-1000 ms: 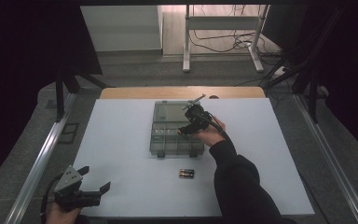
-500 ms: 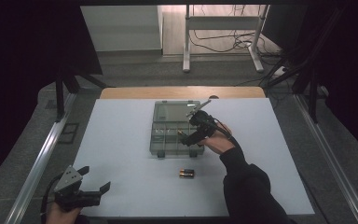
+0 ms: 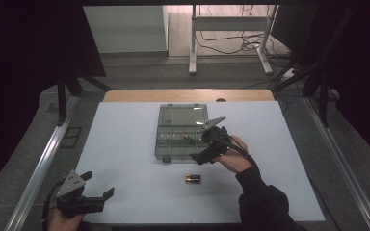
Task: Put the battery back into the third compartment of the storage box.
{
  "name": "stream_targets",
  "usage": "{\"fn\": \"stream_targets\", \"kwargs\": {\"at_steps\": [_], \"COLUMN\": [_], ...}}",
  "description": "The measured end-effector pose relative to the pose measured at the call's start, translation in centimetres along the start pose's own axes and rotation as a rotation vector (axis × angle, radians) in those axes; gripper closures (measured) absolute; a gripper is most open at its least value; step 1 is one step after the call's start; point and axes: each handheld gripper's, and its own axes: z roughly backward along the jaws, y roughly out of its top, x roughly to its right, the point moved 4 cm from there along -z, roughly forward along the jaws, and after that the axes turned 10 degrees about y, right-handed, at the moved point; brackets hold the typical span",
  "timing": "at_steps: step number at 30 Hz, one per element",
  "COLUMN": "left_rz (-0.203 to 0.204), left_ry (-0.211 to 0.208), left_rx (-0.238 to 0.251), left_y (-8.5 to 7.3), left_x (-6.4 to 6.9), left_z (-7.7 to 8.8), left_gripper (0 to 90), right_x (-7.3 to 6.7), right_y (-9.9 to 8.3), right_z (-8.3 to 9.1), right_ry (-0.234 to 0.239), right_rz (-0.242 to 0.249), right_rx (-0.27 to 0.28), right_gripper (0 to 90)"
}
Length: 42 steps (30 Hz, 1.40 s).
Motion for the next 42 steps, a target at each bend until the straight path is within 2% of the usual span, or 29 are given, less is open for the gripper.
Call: {"fn": "stream_targets", "kwargs": {"at_steps": [6, 11, 13, 18, 21, 23, 25, 26, 31, 34, 42], "left_rz": [-0.003, -0.005, -0.007, -0.008, -0.010, -0.011, -0.011, -0.011, -0.012, -0.013, -0.014], "left_ry": [0.001, 0.001, 0.001, 0.001, 0.001, 0.001, 0.001, 0.001, 0.001, 0.001, 0.001], "left_rx": [0.002, 0.003, 0.002, 0.003, 0.002, 0.002, 0.002, 0.002, 0.002, 0.003, 0.003], "left_y": [0.0, 0.0, 0.0, 0.0, 0.0, 0.0, 0.0, 0.0, 0.0, 0.0, 0.0], "left_x": [0.0, 0.0, 0.1, 0.1, 0.1, 0.1, 0.1, 0.1, 0.1, 0.1, 0.1], "left_z": [0.0, 0.0, 0.0, 0.0, 0.0, 0.0, 0.0, 0.0, 0.1, 0.1, 0.1], "left_gripper": [2.0, 2.1, 2.1, 2.2, 2.2, 2.2, 2.2, 2.2, 2.3, 2.3, 2.3], "right_x": [-0.7, -1.2, -1.5, -2.2, -2.9, -3.0, -3.4, -3.7, -4.0, -3.8, -3.9], "right_y": [-0.9, -1.5, -1.8, -2.4, -2.6, -2.7, -2.8, -2.9, -3.3, -3.5, -3.7], "right_z": [-0.2, -0.2, -0.2, -0.4, -0.7, -0.7, -0.9, -1.3, -2.1, -2.7, -3.6], "right_ry": [-0.022, 0.000, 0.009, 0.021, -0.011, -0.005, 0.020, 0.036, 0.063, 0.095, 0.133], "right_rz": [-0.010, -0.044, -0.062, -0.063, -0.036, -0.031, -0.018, -0.004, 0.013, 0.027, 0.050], "right_rx": [-0.008, -0.020, -0.045, -0.077, -0.108, -0.110, -0.118, -0.142, -0.179, -0.211, -0.224], "right_gripper": [0.0, 0.3, 0.6, 2.9, 13.9, 17.5, 27.5, 33.0, 42.8, 54.6, 65.0]}}
